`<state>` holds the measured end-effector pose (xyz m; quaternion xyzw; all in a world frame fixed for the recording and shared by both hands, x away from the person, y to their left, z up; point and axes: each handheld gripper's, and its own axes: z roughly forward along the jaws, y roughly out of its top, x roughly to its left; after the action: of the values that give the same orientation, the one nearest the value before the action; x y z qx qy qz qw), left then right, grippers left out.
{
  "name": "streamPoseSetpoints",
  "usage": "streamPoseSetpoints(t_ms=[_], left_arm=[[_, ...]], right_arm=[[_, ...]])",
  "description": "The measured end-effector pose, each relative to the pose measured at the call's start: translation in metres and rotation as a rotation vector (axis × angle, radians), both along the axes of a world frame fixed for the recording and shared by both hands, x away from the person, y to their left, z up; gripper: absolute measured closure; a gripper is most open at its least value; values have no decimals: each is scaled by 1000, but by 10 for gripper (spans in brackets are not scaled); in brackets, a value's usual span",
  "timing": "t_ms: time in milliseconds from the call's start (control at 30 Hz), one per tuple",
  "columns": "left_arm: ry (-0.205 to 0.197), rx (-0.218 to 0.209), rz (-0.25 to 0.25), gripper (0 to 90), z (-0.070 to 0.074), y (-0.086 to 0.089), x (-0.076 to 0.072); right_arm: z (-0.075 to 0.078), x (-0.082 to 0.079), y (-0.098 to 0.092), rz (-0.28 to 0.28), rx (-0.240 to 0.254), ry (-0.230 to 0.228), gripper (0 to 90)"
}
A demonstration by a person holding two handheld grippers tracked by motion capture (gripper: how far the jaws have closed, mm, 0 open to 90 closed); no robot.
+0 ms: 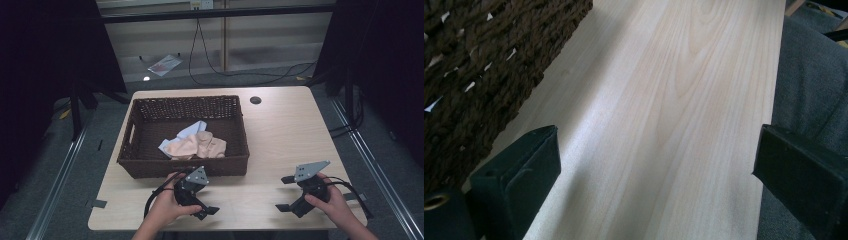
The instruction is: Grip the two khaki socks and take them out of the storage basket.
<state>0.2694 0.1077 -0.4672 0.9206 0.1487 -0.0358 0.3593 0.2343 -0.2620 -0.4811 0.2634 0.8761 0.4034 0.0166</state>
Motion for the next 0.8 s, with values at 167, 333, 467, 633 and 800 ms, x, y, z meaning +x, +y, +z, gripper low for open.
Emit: streamPoseSetpoints(t_ms=[167, 333, 467, 633, 800], left_arm=[[-3, 3, 0, 50, 2, 1, 2], [10, 4, 10, 60, 7, 3, 2], [8, 9, 2, 62, 11, 3, 3], [35, 31, -6, 64, 14, 5, 6], [45, 84, -20, 64, 14, 6, 7]], right_arm=[[0, 1, -1, -16, 1, -6, 28], [0, 1, -1, -17, 2, -7, 28], [1, 0, -1, -18, 4, -8, 28], [1, 1, -1, -16, 6, -7, 27], [1, 0, -1, -11, 4, -4, 27]])
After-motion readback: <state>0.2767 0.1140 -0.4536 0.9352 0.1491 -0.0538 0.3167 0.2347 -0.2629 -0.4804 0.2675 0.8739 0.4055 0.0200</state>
